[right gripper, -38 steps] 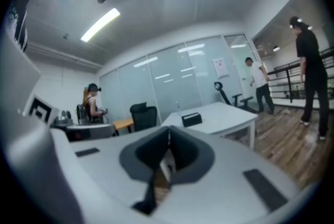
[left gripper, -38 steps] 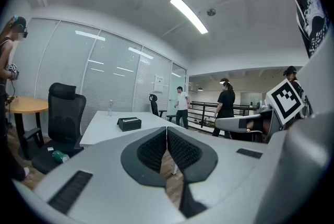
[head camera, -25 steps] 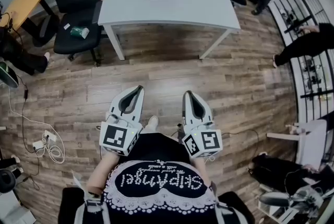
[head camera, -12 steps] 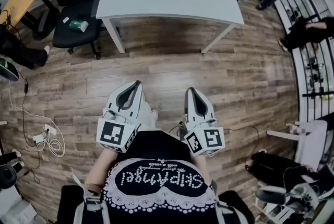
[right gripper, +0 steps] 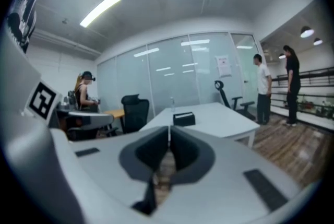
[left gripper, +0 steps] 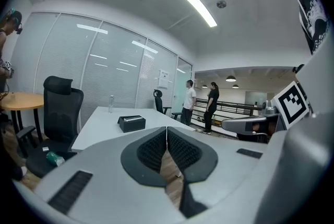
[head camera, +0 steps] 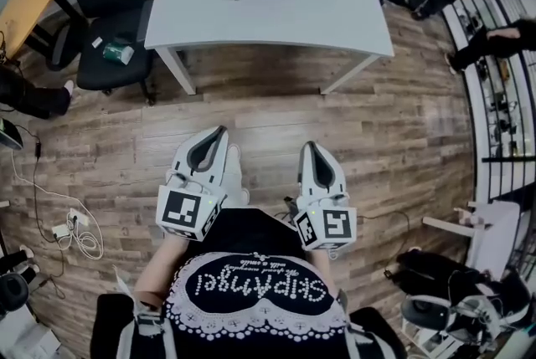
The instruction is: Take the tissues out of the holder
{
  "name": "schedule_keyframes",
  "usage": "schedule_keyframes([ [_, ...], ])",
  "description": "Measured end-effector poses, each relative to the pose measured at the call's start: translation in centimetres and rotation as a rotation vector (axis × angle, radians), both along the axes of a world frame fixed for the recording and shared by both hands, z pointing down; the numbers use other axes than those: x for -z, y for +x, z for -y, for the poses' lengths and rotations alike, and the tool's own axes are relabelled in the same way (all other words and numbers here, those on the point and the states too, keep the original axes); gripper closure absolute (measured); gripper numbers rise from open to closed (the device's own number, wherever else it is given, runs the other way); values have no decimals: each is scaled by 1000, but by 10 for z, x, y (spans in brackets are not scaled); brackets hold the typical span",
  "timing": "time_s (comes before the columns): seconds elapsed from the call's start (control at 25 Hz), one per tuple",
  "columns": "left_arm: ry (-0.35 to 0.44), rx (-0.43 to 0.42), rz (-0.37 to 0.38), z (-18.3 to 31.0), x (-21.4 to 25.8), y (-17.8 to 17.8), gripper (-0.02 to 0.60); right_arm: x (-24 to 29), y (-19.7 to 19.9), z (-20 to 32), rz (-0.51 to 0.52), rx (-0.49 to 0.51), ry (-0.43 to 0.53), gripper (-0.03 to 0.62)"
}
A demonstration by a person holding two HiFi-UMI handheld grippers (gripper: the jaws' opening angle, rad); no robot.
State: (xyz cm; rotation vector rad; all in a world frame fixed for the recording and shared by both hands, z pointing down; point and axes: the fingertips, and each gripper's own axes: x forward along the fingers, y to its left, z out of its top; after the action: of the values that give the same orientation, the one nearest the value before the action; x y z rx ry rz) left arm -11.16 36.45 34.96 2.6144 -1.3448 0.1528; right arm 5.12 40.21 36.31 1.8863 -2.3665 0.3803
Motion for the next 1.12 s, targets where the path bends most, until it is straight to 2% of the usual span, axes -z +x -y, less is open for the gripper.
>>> schedule_keyframes([
  [0.24, 5, -17, -2, 75, 8, 3, 557, 11, 3, 76, -2, -12, 21, 560],
  [0.44, 7, -25, 3, 122, 11, -3, 557, 6, -1, 117, -4, -25, 11, 560],
  [0.8, -37, 2, 5, 167, -1, -8, 557, -3, 3, 165, 6, -33, -16, 560],
  [1.12, -45, 48, 2, 219, -12, 12, 557, -15, 23, 228, 20, 19, -36, 562],
])
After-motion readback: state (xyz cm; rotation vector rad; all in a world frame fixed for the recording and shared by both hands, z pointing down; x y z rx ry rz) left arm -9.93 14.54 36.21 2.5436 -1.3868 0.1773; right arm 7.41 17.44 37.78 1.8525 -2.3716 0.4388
